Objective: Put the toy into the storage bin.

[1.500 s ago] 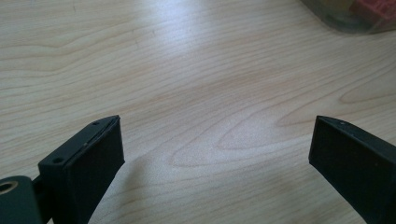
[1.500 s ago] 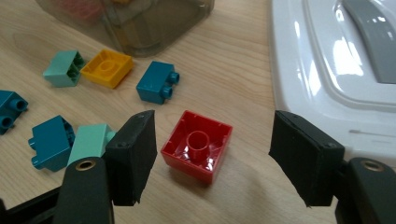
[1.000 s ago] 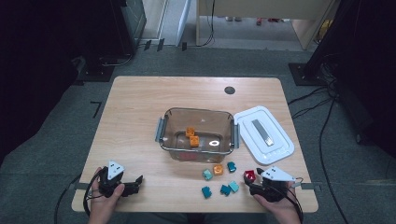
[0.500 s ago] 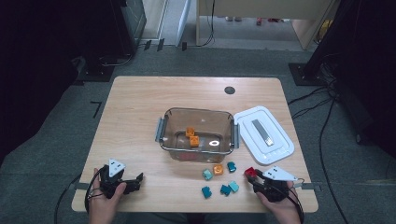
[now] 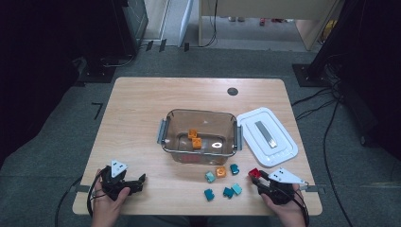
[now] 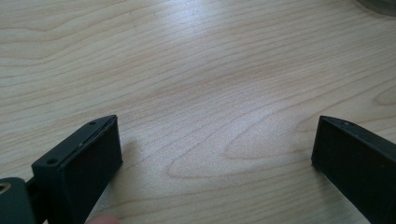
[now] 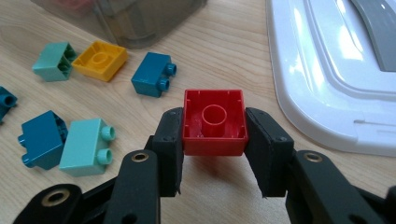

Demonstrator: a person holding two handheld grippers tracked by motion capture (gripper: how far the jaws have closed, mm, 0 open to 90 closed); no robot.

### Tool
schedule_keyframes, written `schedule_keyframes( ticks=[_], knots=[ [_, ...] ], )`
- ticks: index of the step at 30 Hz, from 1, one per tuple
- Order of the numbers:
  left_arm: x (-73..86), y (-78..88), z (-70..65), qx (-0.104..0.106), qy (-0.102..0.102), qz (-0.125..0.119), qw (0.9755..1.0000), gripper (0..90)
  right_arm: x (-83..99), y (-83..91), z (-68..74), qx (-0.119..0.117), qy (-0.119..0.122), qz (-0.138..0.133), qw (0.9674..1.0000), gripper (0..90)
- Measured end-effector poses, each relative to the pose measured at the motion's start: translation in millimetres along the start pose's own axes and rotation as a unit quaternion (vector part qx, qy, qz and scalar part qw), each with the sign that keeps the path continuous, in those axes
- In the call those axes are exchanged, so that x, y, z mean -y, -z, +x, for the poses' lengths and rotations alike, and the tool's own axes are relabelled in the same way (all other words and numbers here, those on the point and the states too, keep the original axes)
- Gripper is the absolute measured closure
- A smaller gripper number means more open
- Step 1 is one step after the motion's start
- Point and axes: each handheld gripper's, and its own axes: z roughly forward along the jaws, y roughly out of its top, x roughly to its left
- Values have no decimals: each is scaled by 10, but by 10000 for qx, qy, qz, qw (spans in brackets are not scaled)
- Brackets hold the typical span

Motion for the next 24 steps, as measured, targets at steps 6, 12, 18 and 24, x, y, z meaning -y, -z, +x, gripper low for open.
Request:
schedule_keyframes(
  ticks=[6, 12, 18, 24],
  knots=[
    [-4, -3, 1, -6, 1, 4, 10000, 14, -41, 35, 11, -82, 34, -72, 9999, 602],
    [-4, -3, 1, -7, 0, 4, 10000, 14, -112, 101, 14, -131, 42, -147, 9998, 603],
    [-6, -4, 2, -12, -1, 6, 10000, 14, -220, 202, 23, -274, 71, -218, 9994, 603],
    [-8, -5, 4, -10, -3, 11, 10000, 14, -374, 352, 15, -379, 85, -418, 9984, 603]
  ],
)
